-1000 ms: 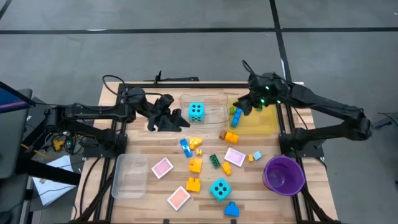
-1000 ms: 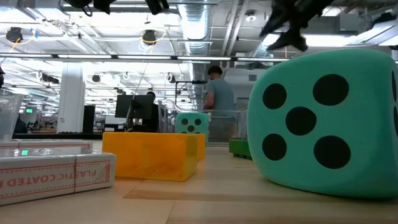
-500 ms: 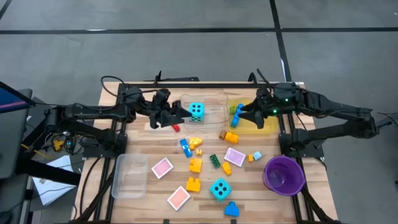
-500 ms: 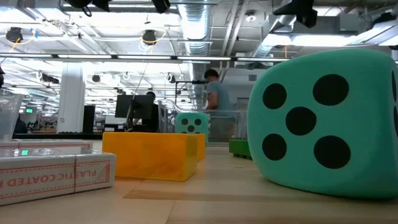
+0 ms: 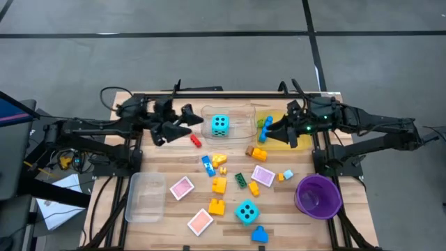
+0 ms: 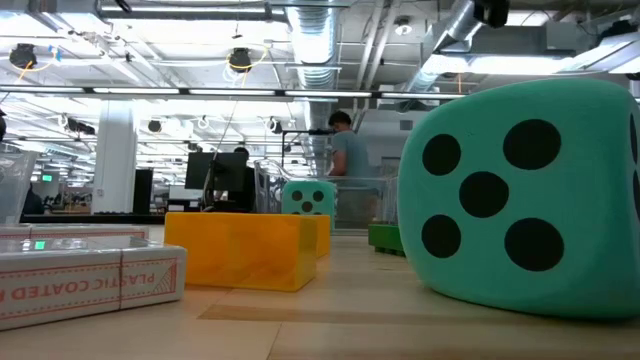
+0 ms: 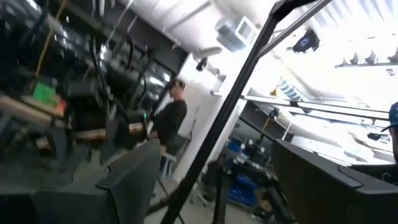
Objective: Pick & Place Toys
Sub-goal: Put the blue dice into the transparent bin
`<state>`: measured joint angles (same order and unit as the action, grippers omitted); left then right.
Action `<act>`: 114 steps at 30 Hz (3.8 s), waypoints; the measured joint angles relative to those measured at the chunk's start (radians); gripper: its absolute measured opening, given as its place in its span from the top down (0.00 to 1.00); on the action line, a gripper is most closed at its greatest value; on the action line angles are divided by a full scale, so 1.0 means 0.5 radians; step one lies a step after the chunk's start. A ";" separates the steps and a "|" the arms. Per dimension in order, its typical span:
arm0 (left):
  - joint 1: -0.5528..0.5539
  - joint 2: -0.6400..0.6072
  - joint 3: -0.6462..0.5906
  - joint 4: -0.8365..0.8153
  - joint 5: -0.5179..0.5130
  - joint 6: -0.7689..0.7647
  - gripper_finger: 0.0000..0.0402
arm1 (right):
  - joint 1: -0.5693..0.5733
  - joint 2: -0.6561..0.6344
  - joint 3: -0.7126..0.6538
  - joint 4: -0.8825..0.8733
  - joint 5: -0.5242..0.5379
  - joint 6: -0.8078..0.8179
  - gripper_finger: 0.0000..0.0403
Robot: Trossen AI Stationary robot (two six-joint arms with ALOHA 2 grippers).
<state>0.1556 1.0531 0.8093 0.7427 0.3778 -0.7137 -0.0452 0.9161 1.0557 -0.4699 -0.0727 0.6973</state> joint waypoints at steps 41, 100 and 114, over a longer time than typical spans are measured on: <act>0.000 -0.303 -0.003 -0.186 -0.017 0.168 0.25 | 0.892 0.743 0.281 0.068 -0.314 1.399 0.03; -0.303 -0.372 0.000 -0.196 -0.030 0.162 0.25 | 1.204 2.851 2.460 -2.149 0.364 1.559 0.04; -0.305 -0.263 -0.003 -0.180 -0.068 0.100 0.25 | 1.216 2.884 2.460 -2.198 0.336 1.522 0.04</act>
<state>0.0032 0.9217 0.8078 0.6527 0.3441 -0.6636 0.5627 2.3582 2.2856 -1.5687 0.0953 1.4583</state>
